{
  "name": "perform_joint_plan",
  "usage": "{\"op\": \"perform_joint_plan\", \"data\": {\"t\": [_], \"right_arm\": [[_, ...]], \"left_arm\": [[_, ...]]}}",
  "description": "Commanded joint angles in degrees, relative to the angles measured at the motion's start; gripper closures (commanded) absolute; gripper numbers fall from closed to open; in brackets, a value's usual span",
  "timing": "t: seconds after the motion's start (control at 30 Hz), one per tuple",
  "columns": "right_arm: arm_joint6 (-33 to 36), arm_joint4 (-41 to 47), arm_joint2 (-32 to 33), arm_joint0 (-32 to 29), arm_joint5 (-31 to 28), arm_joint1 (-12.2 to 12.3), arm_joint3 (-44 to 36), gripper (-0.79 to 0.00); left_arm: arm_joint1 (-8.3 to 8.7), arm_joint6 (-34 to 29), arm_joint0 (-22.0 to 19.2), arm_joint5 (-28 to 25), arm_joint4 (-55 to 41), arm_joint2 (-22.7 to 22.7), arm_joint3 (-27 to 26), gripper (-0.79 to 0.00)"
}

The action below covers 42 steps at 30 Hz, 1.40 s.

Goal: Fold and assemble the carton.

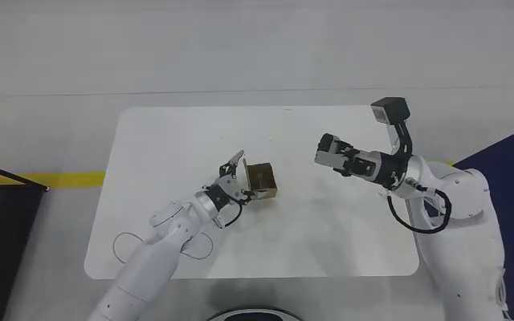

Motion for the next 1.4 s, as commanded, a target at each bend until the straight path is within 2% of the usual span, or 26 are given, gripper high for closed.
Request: {"op": "perform_joint_plan", "data": {"t": [0.0,0.07,0.13,0.2,0.23,0.27,0.33,0.43,0.5,0.6,0.67,0.7,0.73,0.77,0.8,0.83,0.87,0.93,1.0,1.17,1.3,1.37], "right_arm": [[0.0,0.0,-0.1,-0.1,-0.2,0.1,-0.1,-0.785],[0.0,0.1,-0.2,-0.2,-0.4,0.1,-0.1,-0.785],[0.0,0.0,-0.3,-0.2,-0.5,0.2,-0.1,-0.785],[0.0,-0.2,-0.6,-0.3,-0.6,0.2,-0.5,-0.785],[0.0,-0.1,-0.7,-0.3,-0.6,0.2,-0.6,-0.785],[-0.1,-0.1,-0.7,-0.3,-0.6,0.3,-0.7,-0.785],[-0.2,-0.1,-0.8,-0.4,-0.6,0.3,-1.0,-0.785],[-0.4,-0.5,-0.8,-0.5,-0.8,0.4,-1.2,-0.785],[-0.6,-0.4,-0.7,-0.7,-0.7,0.5,-1.4,-0.785],[-0.8,0.0,-0.5,-1.0,-0.7,0.5,-1.9,-0.785],[-0.8,0.0,-0.4,-1.1,-0.6,0.6,-2.2,-0.785],[-0.9,0.0,-0.4,-1.1,-0.6,0.6,-2.4,-0.785],[-1.0,-0.1,-0.4,-1.2,-0.6,0.7,-2.6,-0.785],[-1.2,-0.1,-0.3,-1.3,-0.6,0.7,-2.7,-0.785],[-1.3,-0.1,-0.3,-1.4,-0.6,0.7,-2.8,-0.785],[-1.4,-0.1,-0.3,-1.5,-0.7,0.7,-2.9,-0.785],[-1.6,-0.1,-0.3,-1.6,-0.8,0.7,-3.0,-0.785],[-1.8,-0.1,-0.3,-1.9,-0.8,0.8,-3.1,-0.785],[-2.1,-0.1,-0.3,-1.9,-0.7,0.8,-3.2,-0.785],[-2.3,0.4,-0.3,-1.3,-0.6,0.9,-3.4,-0.785],[-2.2,0.6,-0.6,-0.8,-0.8,1.0,-3.3,-0.785],[-2.2,0.6,-0.7,-0.7,-0.9,1.1,-3.1,-0.785]], "left_arm": [[0.13,0.0,0.7,-0.4,-0.1,-0.9,1.6,-0.785],[0.27,-0.6,0.8,-0.2,1.4,-1.3,1.1,-0.785],[0.46,-3.9,0.9,-1.1,3.4,-1.7,-0.5,-0.785],[0.93,-6.1,0.6,-1.8,9.6,-2.0,-2.5,-0.785],[1.17,-5.3,0.7,-2.3,12.8,-2.5,-3.8,-0.785],[1.54,-3.7,0.7,-1.0,18.0,-2.4,-5.7,-0.785],[2.07,-0.9,1.6,2.3,22.5,-3.0,-9.7,-0.785],[3.03,5.5,2.9,11.4,30.0,-4.5,-14.8,-0.785],[3.71,10.6,3.6,20.1,36.5,-4.9,-19.4,-0.785],[4.54,12.3,4.0,30.3,41.8,-5.5,-25.0,-0.785],[5.05,10.2,4.3,30.4,43.7,-7.0,-27.2,-0.785],[5.22,7.8,4.9,28.2,43.2,-7.6,-28.3,-0.785],[5.22,3.7,5.8,23.1,40.2,-8.8,-29.3,-0.785],[5.22,0.0,7.2,15.9,37.5,-10.5,-29.1,-0.785],[5.47,-2.1,8.6,12.6,38.9,-11.2,-28.6,-0.785],[5.4,-5.8,10.1,7.8,35.6,-11.7,-28.8,-0.785],[5.39,-6.8,11.6,4.4,34.3,-12.5,-27.3,-0.785],[5.59,-8.1,12.3,5.2,36.6,-11.6,-25.8,-0.785],[5.56,-9.7,10.6,7.6,37.6,-9.6,-23.4,-0.785],[5.09,-6.7,0.4,22.3,47.7,-1.7,-18.1,-0.785],[3.75,-7.8,-6.5,22.2,45.7,2.2,-12.2,-0.785],[2.92,-9.2,-9.0,19.4,42.7,3.8,-9.0,-0.785]]}}
